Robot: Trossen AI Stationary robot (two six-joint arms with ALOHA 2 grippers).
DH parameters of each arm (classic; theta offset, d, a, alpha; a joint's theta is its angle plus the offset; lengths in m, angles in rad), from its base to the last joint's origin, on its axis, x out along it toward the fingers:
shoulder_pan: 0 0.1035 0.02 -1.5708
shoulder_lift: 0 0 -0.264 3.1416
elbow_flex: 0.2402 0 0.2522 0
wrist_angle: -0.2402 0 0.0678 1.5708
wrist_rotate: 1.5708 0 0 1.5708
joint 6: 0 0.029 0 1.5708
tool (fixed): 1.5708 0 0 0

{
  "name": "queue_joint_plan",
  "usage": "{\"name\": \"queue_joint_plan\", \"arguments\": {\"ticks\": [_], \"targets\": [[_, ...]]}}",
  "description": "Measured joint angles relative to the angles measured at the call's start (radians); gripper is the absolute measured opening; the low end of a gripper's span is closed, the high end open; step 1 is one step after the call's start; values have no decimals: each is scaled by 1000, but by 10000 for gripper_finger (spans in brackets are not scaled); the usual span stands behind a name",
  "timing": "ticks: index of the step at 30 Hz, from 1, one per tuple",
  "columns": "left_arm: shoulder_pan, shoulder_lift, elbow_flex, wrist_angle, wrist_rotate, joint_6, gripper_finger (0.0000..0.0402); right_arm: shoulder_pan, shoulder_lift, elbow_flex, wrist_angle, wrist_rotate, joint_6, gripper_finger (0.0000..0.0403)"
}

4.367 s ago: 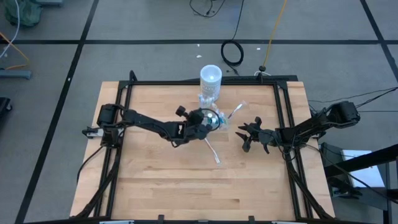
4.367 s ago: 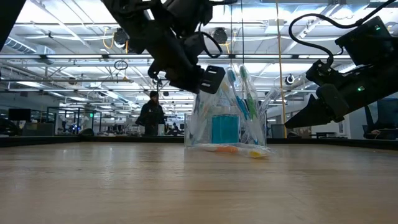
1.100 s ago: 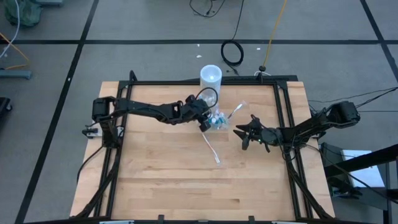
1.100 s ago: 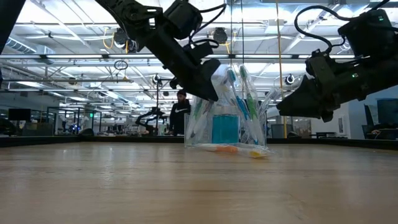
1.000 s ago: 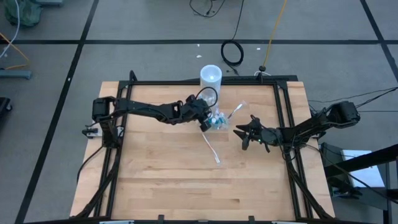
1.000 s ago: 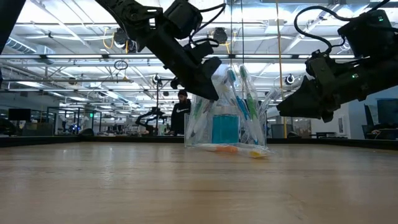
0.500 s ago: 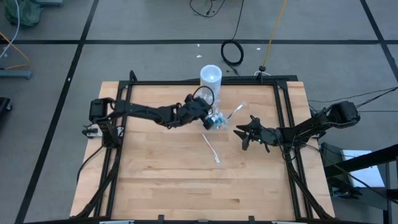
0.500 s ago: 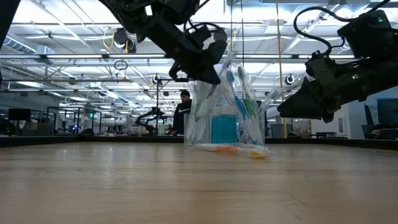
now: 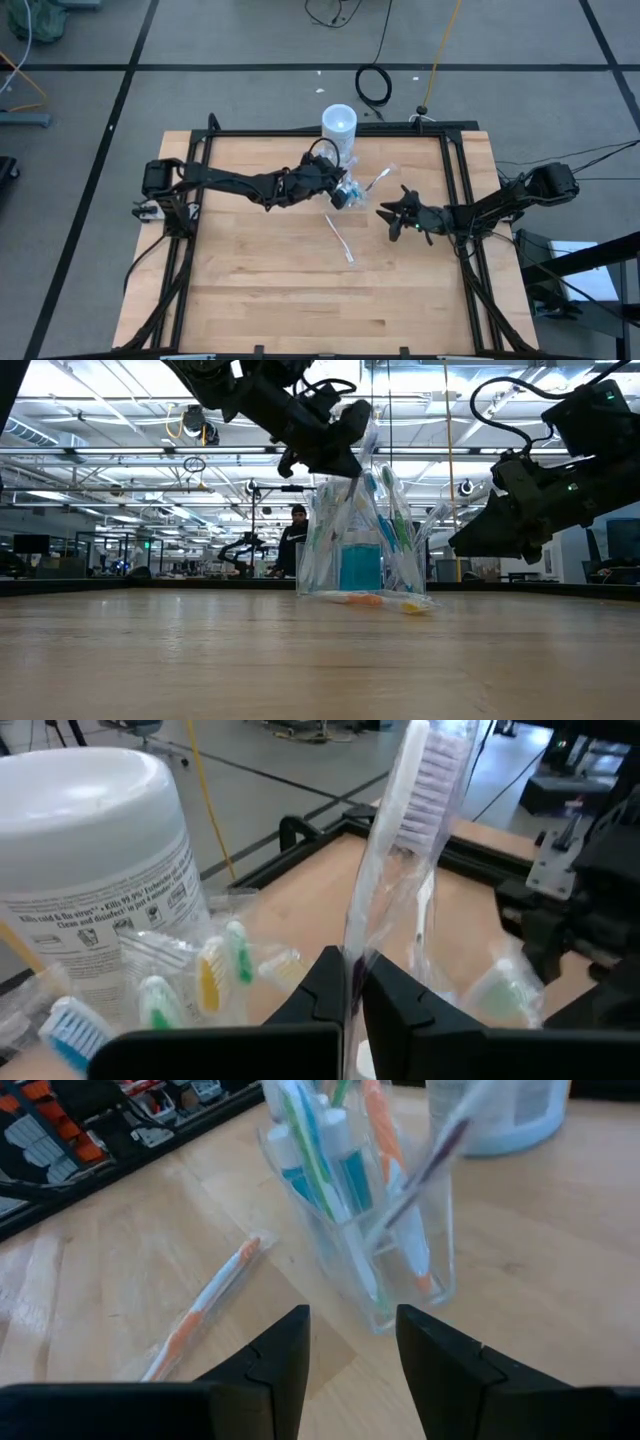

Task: Pick & Place toothbrushing station
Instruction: Put the purple toothbrush into the transparent organizer

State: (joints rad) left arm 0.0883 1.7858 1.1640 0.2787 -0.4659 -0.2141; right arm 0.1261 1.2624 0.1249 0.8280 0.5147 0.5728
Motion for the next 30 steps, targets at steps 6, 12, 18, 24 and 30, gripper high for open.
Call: {"name": "queue_joint_plan", "arguments": {"ticks": [6, 12, 18, 24, 30], "targets": [[5, -58, -1, -17, -5, 18, 10, 0, 0, 0, -64, -18, 85, 141], [27, -235, -1, -136, -5, 85, 14, 10, 1, 0, -85, -54, 107, 141], [66, -390, -77, -32, 136, 115, 9, 36, 1, 0, -84, -48, 149, 141], [70, -366, -362, 401, 212, 92, 14, 53, 1, 0, -77, -46, 179, 141], [77, -190, -498, 752, 252, 44, 7, 53, 1, 0, -61, -36, 168, 141]]}}
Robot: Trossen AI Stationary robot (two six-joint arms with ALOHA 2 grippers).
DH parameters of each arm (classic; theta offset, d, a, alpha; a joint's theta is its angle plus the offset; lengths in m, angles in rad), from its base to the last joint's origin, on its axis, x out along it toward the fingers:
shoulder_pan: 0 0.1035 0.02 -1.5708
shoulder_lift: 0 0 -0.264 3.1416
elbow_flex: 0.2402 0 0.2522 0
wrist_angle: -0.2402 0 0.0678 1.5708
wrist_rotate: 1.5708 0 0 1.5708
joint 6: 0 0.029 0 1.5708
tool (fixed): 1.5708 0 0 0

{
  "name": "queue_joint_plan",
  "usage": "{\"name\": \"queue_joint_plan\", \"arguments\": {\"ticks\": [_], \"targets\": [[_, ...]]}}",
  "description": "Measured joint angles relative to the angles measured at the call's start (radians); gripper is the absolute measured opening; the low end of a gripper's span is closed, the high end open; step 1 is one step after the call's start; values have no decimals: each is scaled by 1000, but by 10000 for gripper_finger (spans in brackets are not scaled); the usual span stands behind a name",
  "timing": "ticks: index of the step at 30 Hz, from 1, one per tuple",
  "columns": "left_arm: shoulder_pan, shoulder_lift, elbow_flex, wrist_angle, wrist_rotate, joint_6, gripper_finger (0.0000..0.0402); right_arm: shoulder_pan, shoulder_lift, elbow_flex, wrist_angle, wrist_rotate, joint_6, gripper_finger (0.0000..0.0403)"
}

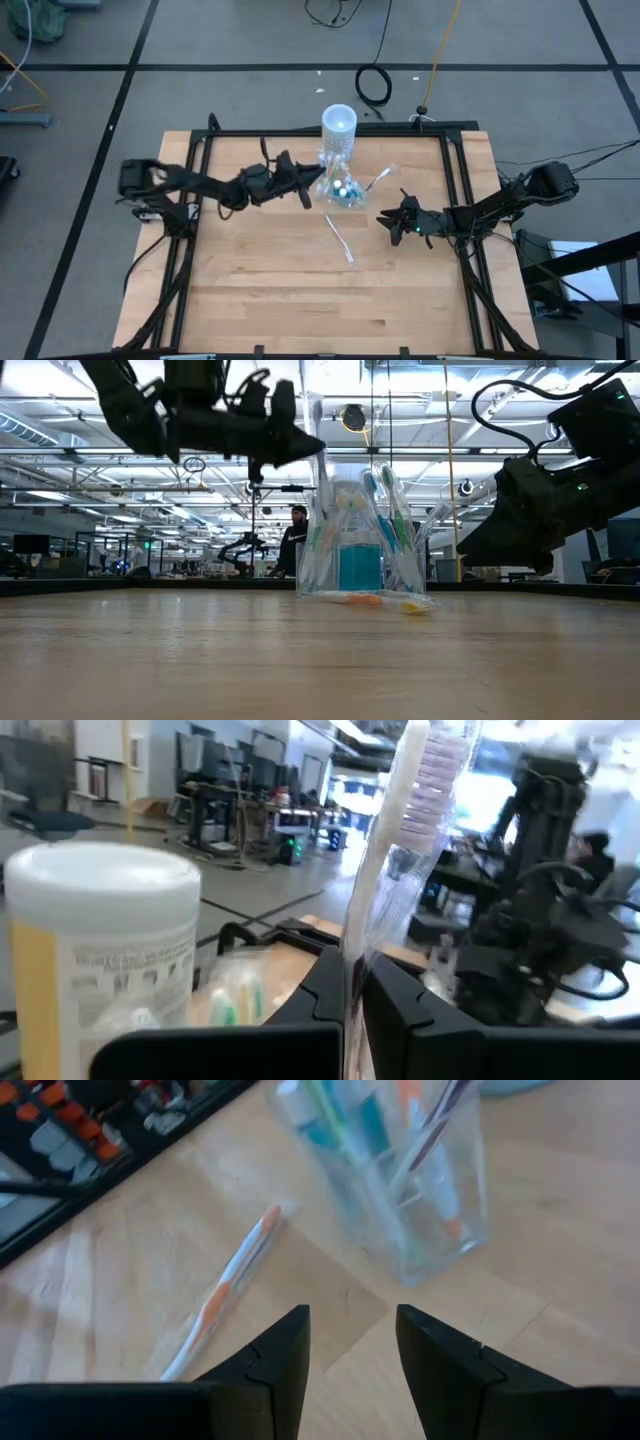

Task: Pick & Place toothbrushing station
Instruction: Put the purple toothbrush into the transparent organizer

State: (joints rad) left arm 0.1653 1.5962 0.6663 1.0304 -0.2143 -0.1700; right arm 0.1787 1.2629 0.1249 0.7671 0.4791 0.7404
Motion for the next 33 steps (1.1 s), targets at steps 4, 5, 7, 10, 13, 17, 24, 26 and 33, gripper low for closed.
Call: {"name": "queue_joint_plan", "arguments": {"ticks": [4, 5, 7, 10, 13, 17, 24, 26, 33], "targets": [[14, 152, 10, 177, -56, -50, 14, -1, 0, 0, 20, 54, -17, 141], [15, 182, 12, 207, -59, -58, 13, -1, 0, 0, 25, 70, -28, 141], [9, 229, 12, 253, -85, -68, 8, -1, 0, 0, 27, 73, -53, 141], [-1, 255, 14, 263, -170, -51, 7, -1, 0, 0, 26, 71, -91, 141], [-5, 268, 13, 240, -180, -30, 14, -1, 0, 0, 26, 71, -105, 141], [-11, 264, 13, 249, -179, -20, 8, -1, 0, 0, 27, 71, -119, 141], [-4, 264, 13, 75, -130, -180, 21, -1, 0, 0, 29, 71, -120, 141], [-10, 264, 13, 29, -159, -223, 23, -1, 0, 0, 29, 70, -120, 141], [-11, 264, 13, 14, -145, -157, 42, -1, 0, 0, 29, 71, -124, 141]]}}
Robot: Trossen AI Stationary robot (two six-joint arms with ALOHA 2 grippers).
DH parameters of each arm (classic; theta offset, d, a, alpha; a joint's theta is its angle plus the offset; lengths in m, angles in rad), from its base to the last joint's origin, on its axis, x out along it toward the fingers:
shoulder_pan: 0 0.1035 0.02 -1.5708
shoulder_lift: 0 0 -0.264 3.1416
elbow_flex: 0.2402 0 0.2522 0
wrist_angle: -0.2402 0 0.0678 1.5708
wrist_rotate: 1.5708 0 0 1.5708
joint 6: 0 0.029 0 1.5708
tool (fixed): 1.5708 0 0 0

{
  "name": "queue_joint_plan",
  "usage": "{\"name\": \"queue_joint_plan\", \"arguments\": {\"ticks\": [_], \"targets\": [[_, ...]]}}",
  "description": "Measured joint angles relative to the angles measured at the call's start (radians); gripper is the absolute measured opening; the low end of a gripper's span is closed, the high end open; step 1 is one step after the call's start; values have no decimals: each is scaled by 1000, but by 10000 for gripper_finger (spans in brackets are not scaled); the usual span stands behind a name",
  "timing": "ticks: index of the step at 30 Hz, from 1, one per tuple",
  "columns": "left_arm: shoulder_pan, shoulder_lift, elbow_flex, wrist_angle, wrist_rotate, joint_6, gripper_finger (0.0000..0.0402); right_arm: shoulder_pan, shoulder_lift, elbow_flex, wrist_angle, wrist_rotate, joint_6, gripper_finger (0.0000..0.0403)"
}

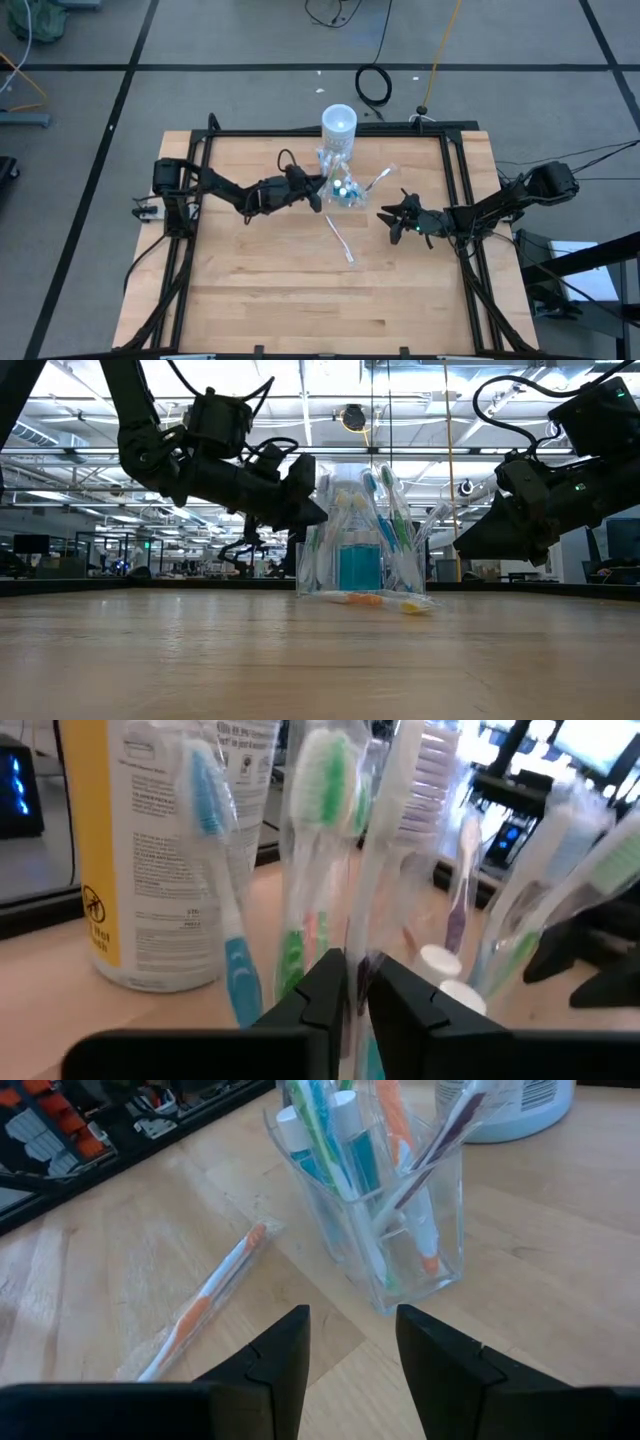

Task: Pick & Place toothbrushing station
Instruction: Put the purple toothbrush into the transparent organizer, then put the orange toothbrush into the transparent organizer

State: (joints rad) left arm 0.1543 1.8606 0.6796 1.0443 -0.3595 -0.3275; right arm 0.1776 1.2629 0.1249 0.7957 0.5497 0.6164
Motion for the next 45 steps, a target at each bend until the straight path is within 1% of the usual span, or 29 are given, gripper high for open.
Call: {"name": "queue_joint_plan", "arguments": {"ticks": [8, 11, 14, 17, 19, 22, 25, 30, 37, 38, 40, 45], "targets": [[0, -1, 1, -152, -8, -30, 106, 0, 0, 0, 0, 0, -12, 141], [-1, -2, 2, -166, -7, -33, 128, 0, 0, 0, 0, 0, -9, 141], [-10, -11, 1, -151, -9, 9, 145, 0, 0, 0, 0, 0, -8, 141], [-22, -58, 0, -160, -19, 71, 158, 0, 0, 0, -1, 0, -9, 141], [-30, -106, 0, -197, -55, 105, 166, 0, 0, 0, -1, 0, -8, 141], [-40, -182, 0, -277, -139, 152, 175, 0, 0, 0, -5, -1, -8, 141], [-46, -255, 0, -368, -194, 167, 183, 0, 0, 0, -8, -1, -8, 141], [-66, -325, 0, -508, -210, 116, 186, 0, 0, 0, -8, -1, -4, 141], [-100, -314, 0, -566, -207, 93, 186, 0, 0, 0, -8, -1, -3, 141], [-106, -314, 0, -575, -195, 84, 186, 0, 0, 0, -8, -1, -1, 141], [-117, -314, 0, -581, -134, 86, 186, 0, 0, 0, -8, -1, 6, 141], [-156, -314, 0, -578, 80, 138, 186, 0, 0, 0, -8, -1, 9, 141]]}}
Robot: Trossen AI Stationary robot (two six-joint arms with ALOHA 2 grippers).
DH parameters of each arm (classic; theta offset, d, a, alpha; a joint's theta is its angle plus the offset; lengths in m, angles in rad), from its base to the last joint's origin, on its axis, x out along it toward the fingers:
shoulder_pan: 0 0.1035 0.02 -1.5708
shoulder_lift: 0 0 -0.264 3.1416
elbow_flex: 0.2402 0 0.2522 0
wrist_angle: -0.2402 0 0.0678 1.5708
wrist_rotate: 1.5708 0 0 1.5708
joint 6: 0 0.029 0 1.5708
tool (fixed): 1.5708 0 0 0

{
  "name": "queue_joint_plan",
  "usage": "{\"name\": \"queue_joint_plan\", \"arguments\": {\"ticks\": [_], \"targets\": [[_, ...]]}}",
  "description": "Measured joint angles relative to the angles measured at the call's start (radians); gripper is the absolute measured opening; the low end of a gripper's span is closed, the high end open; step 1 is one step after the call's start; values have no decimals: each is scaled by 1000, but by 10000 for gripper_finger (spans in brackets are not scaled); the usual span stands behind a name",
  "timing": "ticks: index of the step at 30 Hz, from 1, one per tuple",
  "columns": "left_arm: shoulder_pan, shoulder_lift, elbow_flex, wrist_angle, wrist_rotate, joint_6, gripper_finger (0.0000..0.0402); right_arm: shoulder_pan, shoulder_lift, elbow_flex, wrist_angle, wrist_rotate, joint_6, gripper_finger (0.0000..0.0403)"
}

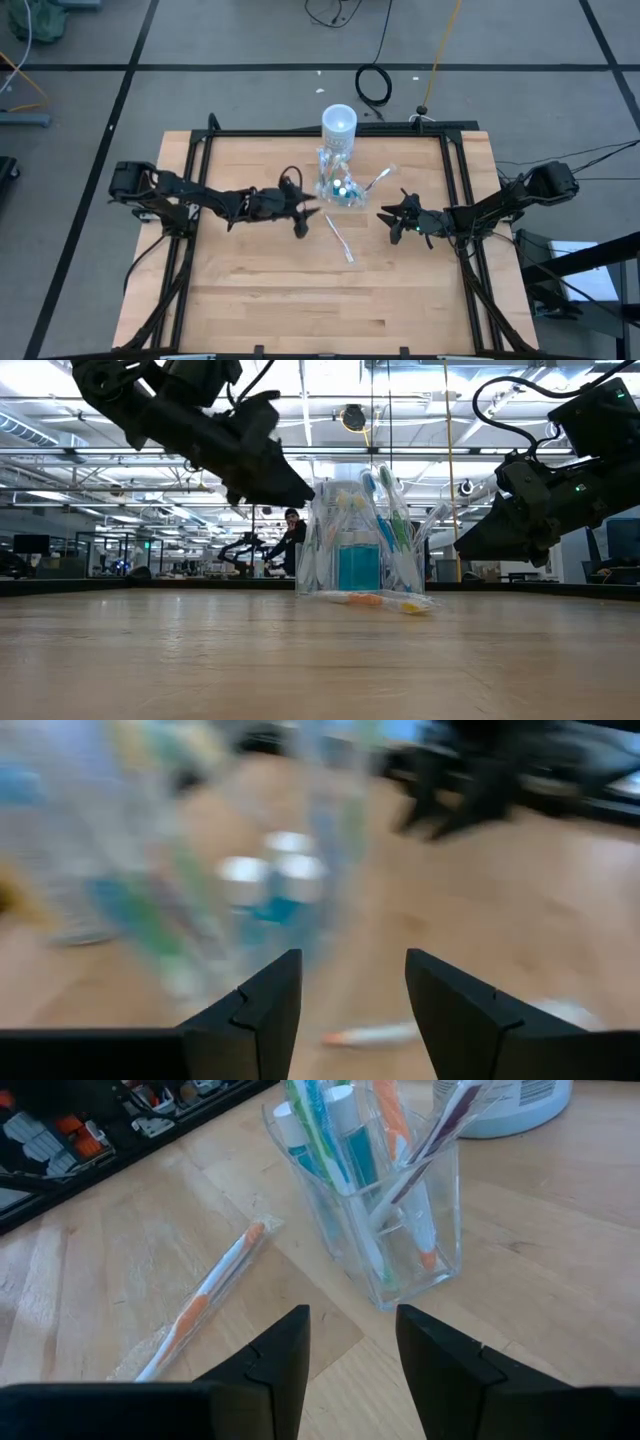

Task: Pick & Place toothbrushing station
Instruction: Put the orange toothbrush into the transparent organizer

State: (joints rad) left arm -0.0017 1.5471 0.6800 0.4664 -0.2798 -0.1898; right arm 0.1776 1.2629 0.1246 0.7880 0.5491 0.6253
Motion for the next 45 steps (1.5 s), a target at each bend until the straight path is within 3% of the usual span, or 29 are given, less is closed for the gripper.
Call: {"name": "queue_joint_plan", "arguments": {"ticks": [6, 15, 22, 28, 32, 37, 39, 42, 45], "targets": [[-48, 0, 0, 0, 152, 36, 186, 3, 0, 0, 8, -23, 3, 141], [-81, 0, 0, -16, 227, 34, 186, 75, 8, 26, 267, -289, -154, 141], [-84, 0, 0, -14, 227, 56, 186, 175, 135, 169, 278, -292, -398, 141], [-104, 40, 1, 83, 258, 103, 186, 172, 325, 308, 276, -293, -531, 141], [-147, 124, 1, 199, 286, 133, 186, 153, 398, 349, 251, -292, -533, 141], [-181, 204, 8, 228, 274, 180, 186, 147, 414, 351, 248, -288, -469, 141], [-185, 211, 12, 230, 271, 178, 186, 144, 413, 351, 248, -281, -409, 141], [-181, 190, 12, 204, 270, 185, 186, 151, 428, 369, 213, -179, -293, 141], [-172, 134, 12, 138, 270, 185, 186, 159, 471, 407, 114, -134, -280, 141]]}}
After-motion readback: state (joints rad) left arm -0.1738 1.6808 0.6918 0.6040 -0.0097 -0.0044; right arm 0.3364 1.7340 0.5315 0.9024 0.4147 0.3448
